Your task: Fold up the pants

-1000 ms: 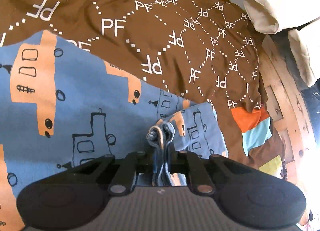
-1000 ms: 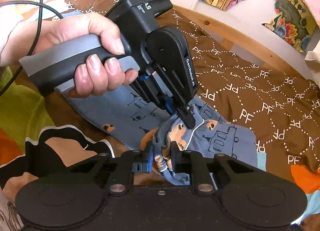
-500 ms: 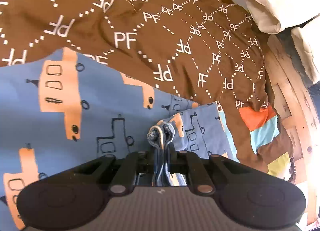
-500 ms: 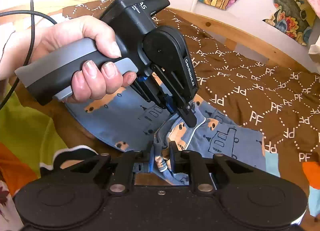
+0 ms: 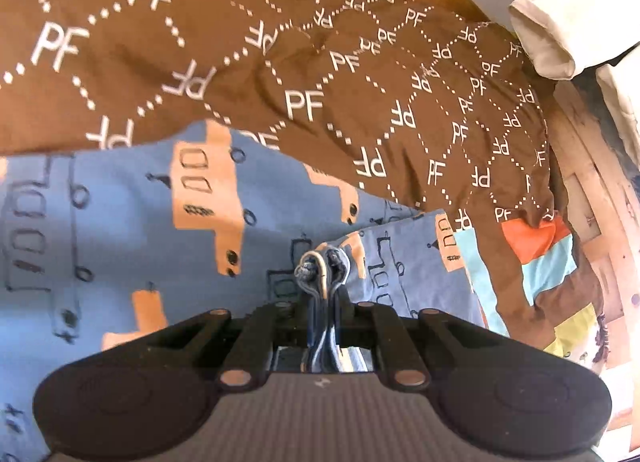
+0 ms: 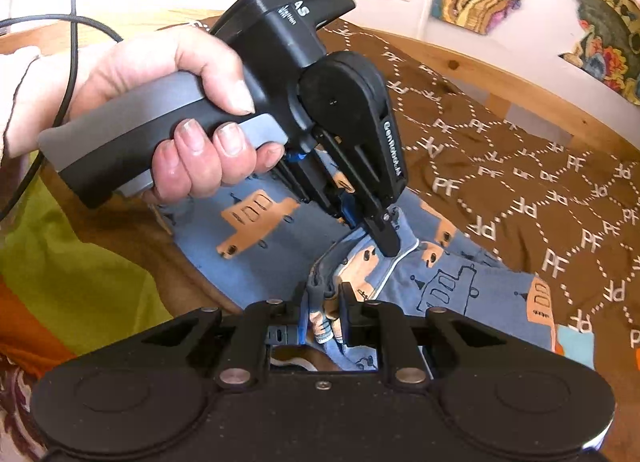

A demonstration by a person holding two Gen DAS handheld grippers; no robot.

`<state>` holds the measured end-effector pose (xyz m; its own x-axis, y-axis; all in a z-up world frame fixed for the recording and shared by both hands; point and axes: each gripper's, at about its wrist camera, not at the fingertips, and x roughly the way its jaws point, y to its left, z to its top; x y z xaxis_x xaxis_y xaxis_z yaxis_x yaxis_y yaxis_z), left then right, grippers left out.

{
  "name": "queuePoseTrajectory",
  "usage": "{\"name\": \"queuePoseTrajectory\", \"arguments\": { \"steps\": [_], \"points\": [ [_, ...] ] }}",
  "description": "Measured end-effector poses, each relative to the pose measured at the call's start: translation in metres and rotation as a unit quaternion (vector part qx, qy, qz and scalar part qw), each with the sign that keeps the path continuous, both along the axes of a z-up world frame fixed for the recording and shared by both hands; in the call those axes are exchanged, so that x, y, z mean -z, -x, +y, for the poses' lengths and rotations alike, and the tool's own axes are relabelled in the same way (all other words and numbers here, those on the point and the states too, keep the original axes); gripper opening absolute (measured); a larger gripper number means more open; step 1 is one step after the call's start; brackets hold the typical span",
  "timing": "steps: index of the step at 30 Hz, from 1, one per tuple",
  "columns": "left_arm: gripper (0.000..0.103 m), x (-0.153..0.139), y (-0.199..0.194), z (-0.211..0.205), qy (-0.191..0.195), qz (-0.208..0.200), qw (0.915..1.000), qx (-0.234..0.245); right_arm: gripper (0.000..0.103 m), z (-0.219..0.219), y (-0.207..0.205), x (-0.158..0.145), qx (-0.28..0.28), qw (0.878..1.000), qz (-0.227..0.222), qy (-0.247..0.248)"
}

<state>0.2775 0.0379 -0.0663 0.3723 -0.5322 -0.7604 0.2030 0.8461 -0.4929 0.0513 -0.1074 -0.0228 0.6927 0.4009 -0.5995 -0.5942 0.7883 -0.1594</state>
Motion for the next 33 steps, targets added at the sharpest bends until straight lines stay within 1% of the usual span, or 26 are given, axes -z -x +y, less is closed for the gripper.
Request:
{"name": "queuePoseTrajectory", "arguments": {
  "steps": [6, 13, 17, 19, 21, 22, 23, 24, 25, 26, 27, 28, 29, 30, 32, 33],
  "points": [
    [0.01, 0.0, 0.0, 0.02, 0.0, 0.008, 0.9999, -0.015, 0.016, 0.017, -0.004, 0.0, -0.018, 1.0, 0.004, -0.003],
    [0.01, 0.019, 0.003, 0.045, 0.015, 0.038, 0.998, -0.048, 0.016, 0.033, -0.005, 0.006, -0.046, 0.999, 0.016, 0.002],
    [0.011, 0.022, 0.0, 0.045, 0.008, 0.033, 0.9983, -0.047, 0.016, 0.038, -0.011, 0.01, -0.052, 0.998, 0.022, 0.008],
    [0.013, 0.023, 0.0, 0.043, 0.004, 0.031, 0.9986, -0.044, 0.019, 0.039, -0.014, 0.013, -0.051, 0.998, 0.033, 0.011],
    [0.022, 0.023, 0.0, 0.043, 0.003, 0.032, 0.9984, -0.046, 0.031, 0.036, -0.013, 0.013, -0.053, 0.998, 0.04, 0.004],
    [0.025, 0.021, 0.0, 0.043, 0.002, 0.03, 0.9984, -0.047, 0.036, 0.034, -0.011, 0.012, -0.053, 0.998, 0.038, 0.004],
    [0.031, 0.019, 0.002, 0.044, -0.002, 0.026, 0.9984, -0.05, 0.047, 0.03, -0.009, 0.009, -0.054, 0.998, 0.034, 0.002],
    [0.038, 0.016, 0.003, 0.045, -0.008, 0.021, 0.9983, -0.054, 0.059, 0.023, -0.005, 0.006, -0.054, 0.998, 0.025, 0.001],
    [0.043, 0.013, 0.006, 0.048, -0.015, 0.013, 0.9981, -0.059, 0.063, 0.016, -0.002, 0.003, -0.052, 0.999, 0.013, 0.004],
    [0.051, 0.009, 0.01, 0.051, -0.021, 0.005, 0.9977, -0.065, 0.067, 0.007, 0.002, -0.001, -0.046, 0.999, -0.006, 0.012],
    [0.057, 0.004, 0.015, 0.052, -0.032, -0.008, 0.9966, -0.075, 0.072, -0.006, 0.006, -0.005, -0.035, 0.999, -0.032, 0.026],
    [0.058, 0.0, 0.02, 0.052, -0.045, -0.023, 0.9951, -0.085, 0.076, -0.017, 0.005, -0.006, -0.018, 0.997, -0.055, 0.041],
    [0.063, -0.004, 0.024, 0.05, -0.06, -0.04, 0.9929, -0.095, 0.087, -0.028, 0.002, -0.007, 0.007, 0.996, -0.071, 0.055],
    [0.072, -0.007, 0.028, 0.046, -0.076, -0.056, 0.9899, -0.105, 0.094, -0.039, -0.005, -0.007, 0.041, 0.994, -0.082, 0.065],
    [0.082, -0.008, 0.032, 0.034, -0.104, -0.084, 0.9827, -0.129, 0.096, -0.062, -0.03, -0.007, 0.117, 0.986, -0.09, 0.073],
    [0.084, -0.006, 0.034, 0.027, -0.113, -0.096, 0.9798, -0.134, 0.096, -0.071, -0.039, -0.006, 0.139, 0.983, -0.097, 0.072]
  ]
}}
